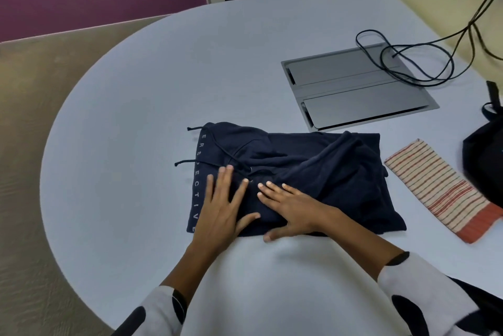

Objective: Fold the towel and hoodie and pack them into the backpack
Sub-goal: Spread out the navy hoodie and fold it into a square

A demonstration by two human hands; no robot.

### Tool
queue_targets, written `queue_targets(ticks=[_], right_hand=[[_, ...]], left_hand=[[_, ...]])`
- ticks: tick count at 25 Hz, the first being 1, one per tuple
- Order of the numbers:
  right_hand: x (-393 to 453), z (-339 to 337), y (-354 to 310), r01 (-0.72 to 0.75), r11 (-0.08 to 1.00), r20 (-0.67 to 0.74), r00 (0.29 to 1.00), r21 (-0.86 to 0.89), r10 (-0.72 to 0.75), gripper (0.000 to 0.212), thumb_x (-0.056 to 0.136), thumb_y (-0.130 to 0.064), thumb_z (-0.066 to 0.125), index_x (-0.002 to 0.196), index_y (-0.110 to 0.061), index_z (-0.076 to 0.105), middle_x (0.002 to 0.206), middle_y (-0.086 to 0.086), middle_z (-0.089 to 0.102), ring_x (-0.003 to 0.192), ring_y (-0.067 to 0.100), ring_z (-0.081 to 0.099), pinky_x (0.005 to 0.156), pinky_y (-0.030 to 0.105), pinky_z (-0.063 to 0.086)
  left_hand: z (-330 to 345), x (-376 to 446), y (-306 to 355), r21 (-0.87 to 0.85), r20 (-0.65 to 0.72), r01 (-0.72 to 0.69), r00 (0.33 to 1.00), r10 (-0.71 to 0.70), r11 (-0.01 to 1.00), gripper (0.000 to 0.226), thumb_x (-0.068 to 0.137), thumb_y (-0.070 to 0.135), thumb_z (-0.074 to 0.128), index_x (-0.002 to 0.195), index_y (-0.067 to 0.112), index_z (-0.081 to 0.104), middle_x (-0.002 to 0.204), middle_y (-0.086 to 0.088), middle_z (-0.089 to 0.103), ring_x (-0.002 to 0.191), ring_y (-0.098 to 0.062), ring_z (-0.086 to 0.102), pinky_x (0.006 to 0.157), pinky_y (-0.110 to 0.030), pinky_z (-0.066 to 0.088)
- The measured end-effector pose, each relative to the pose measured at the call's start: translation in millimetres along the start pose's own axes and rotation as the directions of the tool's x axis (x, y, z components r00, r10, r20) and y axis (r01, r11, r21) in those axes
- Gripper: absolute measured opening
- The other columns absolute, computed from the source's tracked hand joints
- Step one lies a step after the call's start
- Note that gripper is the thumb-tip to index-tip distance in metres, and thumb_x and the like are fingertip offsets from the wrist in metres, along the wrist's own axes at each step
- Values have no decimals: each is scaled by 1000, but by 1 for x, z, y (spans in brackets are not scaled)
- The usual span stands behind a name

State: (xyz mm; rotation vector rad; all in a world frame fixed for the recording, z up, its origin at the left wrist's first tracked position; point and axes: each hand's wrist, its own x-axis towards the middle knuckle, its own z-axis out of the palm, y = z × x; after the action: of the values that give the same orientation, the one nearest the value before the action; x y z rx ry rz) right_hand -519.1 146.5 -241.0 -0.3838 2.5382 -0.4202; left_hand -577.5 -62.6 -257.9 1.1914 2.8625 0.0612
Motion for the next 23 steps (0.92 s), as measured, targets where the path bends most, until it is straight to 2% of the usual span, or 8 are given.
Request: queue_targets(ticks=[2, 4, 6, 9, 13, 16, 18, 23], right_hand=[[11, -27, 2, -16, 939, -122, 991, 343, 61, 56, 90, -59, 48, 129, -20, 59, 146, 4, 45, 135, 15, 40, 113, 37, 30], [34, -55, 11, 10, 836, -381, 893, 548, 239, 27, 94, -34, 56, 109, -16, 71, 115, 2, 69, 105, 13, 61, 97, 34, 45], [59, -76, 21, -63, 820, -473, 790, 569, 389, 26, 96, -17, 53, 117, -11, 66, 119, 6, 66, 110, 19, 60, 100, 31, 43], [94, -92, 30, -144, 763, -381, 799, 630, 465, 39, 100, -13, 43, 139, -9, 48, 142, 10, 49, 132, 24, 43, 110, 31, 32], [126, -100, 35, -120, 669, -232, 881, 733, 412, 56, 97, -28, 54, 147, -14, 34, 143, 9, 47, 131, 23, 44, 108, 30, 32], [133, -104, 37, -133, 702, -201, 906, 700, 373, 33, 88, -37, 65, 96, -5, 70, 92, 14, 69, 81, 18, 59, 72, 24, 42], [128, -103, 46, -122, 658, -197, 900, 743, 389, 46, 85, -43, 67, 56, -11, 54, 56, 3, 50, 54, 12, 43, 53, 24, 30], [117, -77, 70, -280, 469, -70, 797, 838, 600, 55, 80, -46, 71, 49, -19, 34, 52, -3, 37, 51, 13, 37, 56, 27, 33]], left_hand=[[4, 1, -17, -55, 24, 209, 978, -208, 976, 99, 78, 80, 32, 148, 9, 25, 152, -32, 12, 141, -47, 13, 115, -56, 7], [5, 1, -22, -212, 25, 287, 957, -289, 934, 93, 82, 78, 29, 151, 17, 14, 154, -30, 5, 141, -47, 14, 113, -54, 14], [-3, 9, -24, -435, -83, 290, 930, -359, 852, 65, 96, 49, 41, 151, 36, 8, 158, -18, -5, 137, -40, 30, 108, -44, 37], [-18, 29, -35, -520, -114, 275, 916, -385, 808, 83, 90, -1, 44, 148, 46, 7, 159, -2, -15, 116, -34, 52, 72, -23, 51], [-16, 61, -36, -211, 63, 207, 978, -198, 955, 74, 88, -4, 50, 151, 24, 21, 160, -9, 0, 147, -32, 4, 112, -44, 28], [-21, 75, -32, -158, -81, 83, 992, -96, 984, 32, 78, 8, 71, 108, 11, 61, 115, -11, 57, 106, -31, 58, 77, -38, 55], [-33, 74, -18, -384, -114, -89, 992, 49, 919, 16, 87, 16, 59, 103, 16, 59, 99, 0, 58, 87, -17, 58, 69, -28, 49], [-36, 83, -8, -801, 161, 177, 984, -80, 572, 23, 75, 24, 49, 94, 25, 62, 100, 6, 57, 92, -6, 55, 83, -22, 41]])
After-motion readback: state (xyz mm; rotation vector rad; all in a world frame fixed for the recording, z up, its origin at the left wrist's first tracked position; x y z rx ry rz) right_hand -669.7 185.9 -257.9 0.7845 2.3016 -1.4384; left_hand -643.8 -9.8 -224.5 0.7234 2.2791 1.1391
